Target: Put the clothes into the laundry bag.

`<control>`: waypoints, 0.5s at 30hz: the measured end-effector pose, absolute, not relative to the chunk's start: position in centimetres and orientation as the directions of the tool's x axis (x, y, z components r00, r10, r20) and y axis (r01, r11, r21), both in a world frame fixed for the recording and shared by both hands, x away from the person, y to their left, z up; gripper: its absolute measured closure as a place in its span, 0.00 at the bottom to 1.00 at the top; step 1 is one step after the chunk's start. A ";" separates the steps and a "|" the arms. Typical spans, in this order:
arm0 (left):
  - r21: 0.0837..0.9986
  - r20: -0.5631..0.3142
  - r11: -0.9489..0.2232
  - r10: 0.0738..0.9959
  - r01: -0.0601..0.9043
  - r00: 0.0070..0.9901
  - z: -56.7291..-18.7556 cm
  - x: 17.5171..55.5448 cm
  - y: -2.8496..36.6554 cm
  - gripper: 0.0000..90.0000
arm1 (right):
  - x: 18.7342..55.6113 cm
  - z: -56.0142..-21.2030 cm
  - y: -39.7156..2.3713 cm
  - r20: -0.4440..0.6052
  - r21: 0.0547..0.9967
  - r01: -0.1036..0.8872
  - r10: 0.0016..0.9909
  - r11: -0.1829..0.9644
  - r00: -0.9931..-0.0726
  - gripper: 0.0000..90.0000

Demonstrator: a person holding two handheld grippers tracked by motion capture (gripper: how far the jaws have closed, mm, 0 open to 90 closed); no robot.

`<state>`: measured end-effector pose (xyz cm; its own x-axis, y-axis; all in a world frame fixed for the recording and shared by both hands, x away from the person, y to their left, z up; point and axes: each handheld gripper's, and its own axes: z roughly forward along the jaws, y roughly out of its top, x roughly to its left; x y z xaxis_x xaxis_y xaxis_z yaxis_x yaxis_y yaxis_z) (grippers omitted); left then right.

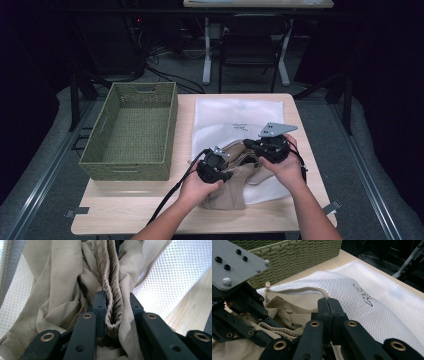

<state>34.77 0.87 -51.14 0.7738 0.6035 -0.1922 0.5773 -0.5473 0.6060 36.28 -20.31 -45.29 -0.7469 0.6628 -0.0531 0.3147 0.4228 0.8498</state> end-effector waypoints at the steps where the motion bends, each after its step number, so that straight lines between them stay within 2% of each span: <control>1: 0.608 -0.190 -0.546 0.605 0.576 0.774 -51.1 34.8 0.8 0.84 | 36.3 -45.3 -20.3 -0.053 0.850 0.315 0.663 0.423 -0.747 0.99; 15: 0.613 -0.170 -0.554 0.603 0.563 0.779 -50.6 34.9 0.4 0.87 | 36.3 -45.3 -20.2 -0.055 0.848 0.313 0.659 0.427 -0.750 0.99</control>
<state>34.90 0.44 -50.60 0.7790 0.6034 -0.1704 0.5632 -0.5542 0.6129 36.26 -20.19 -45.35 -0.7499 0.6593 -0.0546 0.3132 0.4266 0.8485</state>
